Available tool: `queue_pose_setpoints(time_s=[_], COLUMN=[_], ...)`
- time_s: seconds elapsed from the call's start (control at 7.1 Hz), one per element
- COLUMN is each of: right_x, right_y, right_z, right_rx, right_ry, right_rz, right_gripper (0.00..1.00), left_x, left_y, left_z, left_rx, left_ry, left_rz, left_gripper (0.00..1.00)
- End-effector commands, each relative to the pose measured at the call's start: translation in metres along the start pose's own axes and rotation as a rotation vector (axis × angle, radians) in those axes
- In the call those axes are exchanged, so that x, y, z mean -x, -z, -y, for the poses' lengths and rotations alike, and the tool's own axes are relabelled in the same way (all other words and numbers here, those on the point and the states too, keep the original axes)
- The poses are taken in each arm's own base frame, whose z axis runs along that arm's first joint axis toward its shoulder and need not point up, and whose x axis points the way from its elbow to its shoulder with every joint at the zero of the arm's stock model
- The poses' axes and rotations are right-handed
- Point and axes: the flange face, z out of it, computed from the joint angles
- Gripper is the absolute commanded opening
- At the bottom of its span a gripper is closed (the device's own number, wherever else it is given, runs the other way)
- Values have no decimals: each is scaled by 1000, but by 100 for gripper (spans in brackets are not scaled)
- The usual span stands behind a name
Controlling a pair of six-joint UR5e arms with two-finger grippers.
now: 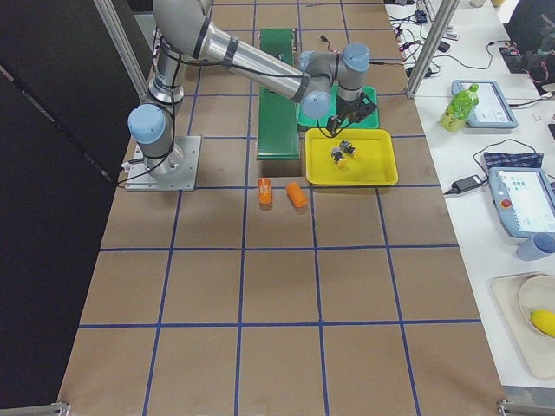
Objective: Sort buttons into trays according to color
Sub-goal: 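Move the right gripper back over the green buttons on the belt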
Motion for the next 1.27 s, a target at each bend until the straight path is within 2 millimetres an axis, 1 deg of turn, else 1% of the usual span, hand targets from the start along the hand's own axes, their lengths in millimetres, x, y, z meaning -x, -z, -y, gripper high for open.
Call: queue_pose_setpoints(time_s=[0.0,0.14,0.28,0.42,0.56,0.7,0.84,0.99,1.13], right_x=[-37,-42,-35,-15,1,7,7,6,7], right_y=[105,131,127,107,71,62,47,13,-10], right_z=[-73,-99,-125,-157,-176,-182,-182,-189,-211], right_rx=[48,34,54,82,117,99,89,103,84], right_ry=[72,162,210,358,534,579,593,631,666], right_rz=[-37,-26,-38,-48,-75,-53,-42,-51,-36], right_gripper=[100,100,100,100,100,100,100,100,100], left_x=[0,-4,-9,-11,-11,-13,-16,-13,-14], left_y=[15,10,8,7,-4,-9,-22,-37,-39], left_z=[-12,-9,-4,4,25,32,30,26,27], left_rx=[15,27,40,36,-1,0,24,45,18], left_ry=[47,39,63,74,74,55,49,29,17], left_rz=[3,-1,-22,-66,-72,-78,-68,-65,-64], left_gripper=[100,100,100,100,100,100,100,100,100])
